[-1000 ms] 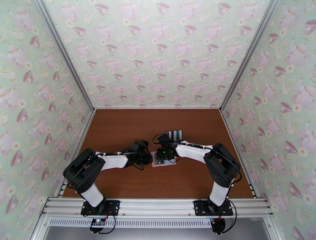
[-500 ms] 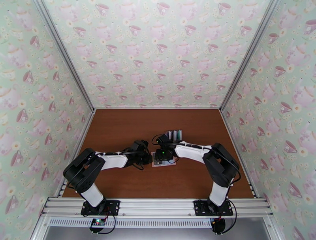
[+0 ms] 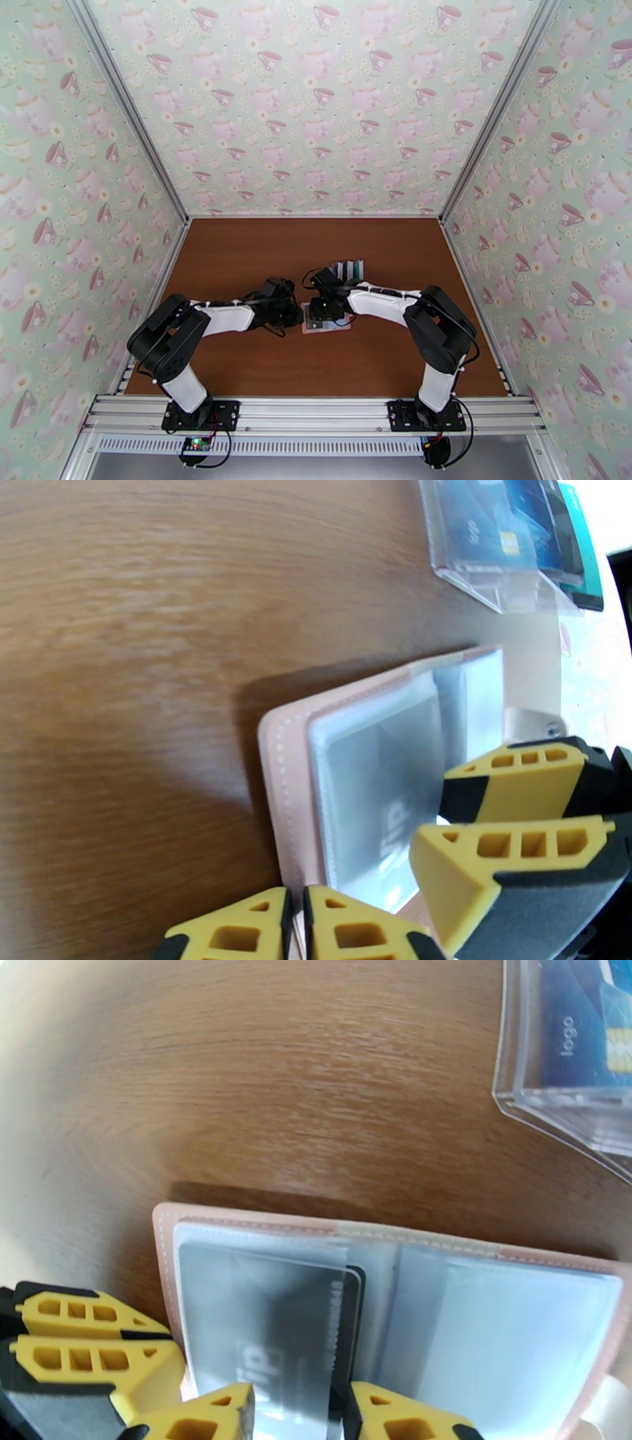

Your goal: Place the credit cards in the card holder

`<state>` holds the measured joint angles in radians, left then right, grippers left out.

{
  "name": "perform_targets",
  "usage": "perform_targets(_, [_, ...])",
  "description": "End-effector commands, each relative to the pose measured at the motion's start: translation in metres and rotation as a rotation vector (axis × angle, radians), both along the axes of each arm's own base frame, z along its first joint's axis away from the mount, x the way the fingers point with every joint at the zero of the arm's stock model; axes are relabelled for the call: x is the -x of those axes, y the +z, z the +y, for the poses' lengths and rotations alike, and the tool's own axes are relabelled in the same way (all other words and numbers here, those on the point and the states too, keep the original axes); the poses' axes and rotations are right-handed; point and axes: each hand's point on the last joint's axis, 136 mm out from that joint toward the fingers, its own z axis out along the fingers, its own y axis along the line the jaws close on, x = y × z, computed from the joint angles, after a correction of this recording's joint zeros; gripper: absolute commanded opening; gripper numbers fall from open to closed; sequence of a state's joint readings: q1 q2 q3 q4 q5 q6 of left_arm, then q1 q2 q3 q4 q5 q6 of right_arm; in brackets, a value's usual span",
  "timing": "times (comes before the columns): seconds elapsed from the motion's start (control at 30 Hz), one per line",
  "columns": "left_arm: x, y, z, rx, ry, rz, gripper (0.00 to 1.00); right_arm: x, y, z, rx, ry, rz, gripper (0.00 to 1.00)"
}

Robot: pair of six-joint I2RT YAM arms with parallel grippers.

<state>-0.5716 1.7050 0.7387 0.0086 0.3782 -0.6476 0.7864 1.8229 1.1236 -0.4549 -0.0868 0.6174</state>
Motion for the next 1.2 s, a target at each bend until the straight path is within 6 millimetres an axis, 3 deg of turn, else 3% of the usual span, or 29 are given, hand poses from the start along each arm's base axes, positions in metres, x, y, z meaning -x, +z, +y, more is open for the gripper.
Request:
perform_targets(0.0, [-0.007, -0.021, 0.027, -0.115, 0.049, 0.029, 0.14, 0.003, 0.011, 0.024, -0.072, 0.032, 0.008, 0.36])
perform_targets(0.27, [-0.016, -0.015, 0.029, -0.113, 0.052, 0.017, 0.14, 0.003, 0.012, 0.026, -0.077, 0.029, 0.009, 0.36])
perform_targets(0.8, [-0.016, 0.007, 0.038, -0.130, 0.053, -0.033, 0.19, -0.002, 0.023, 0.008, -0.021, 0.000, -0.046, 0.43])
perform_targets(1.07, [-0.008, 0.025, 0.028, -0.083, 0.022, -0.075, 0.17, -0.008, 0.035, -0.013, -0.016, -0.028, -0.078, 0.43])
perform_targets(1.17, [-0.004, 0.030, 0.021, -0.057, 0.011, -0.092, 0.22, -0.012, 0.035, -0.025, -0.009, -0.042, -0.078, 0.45])
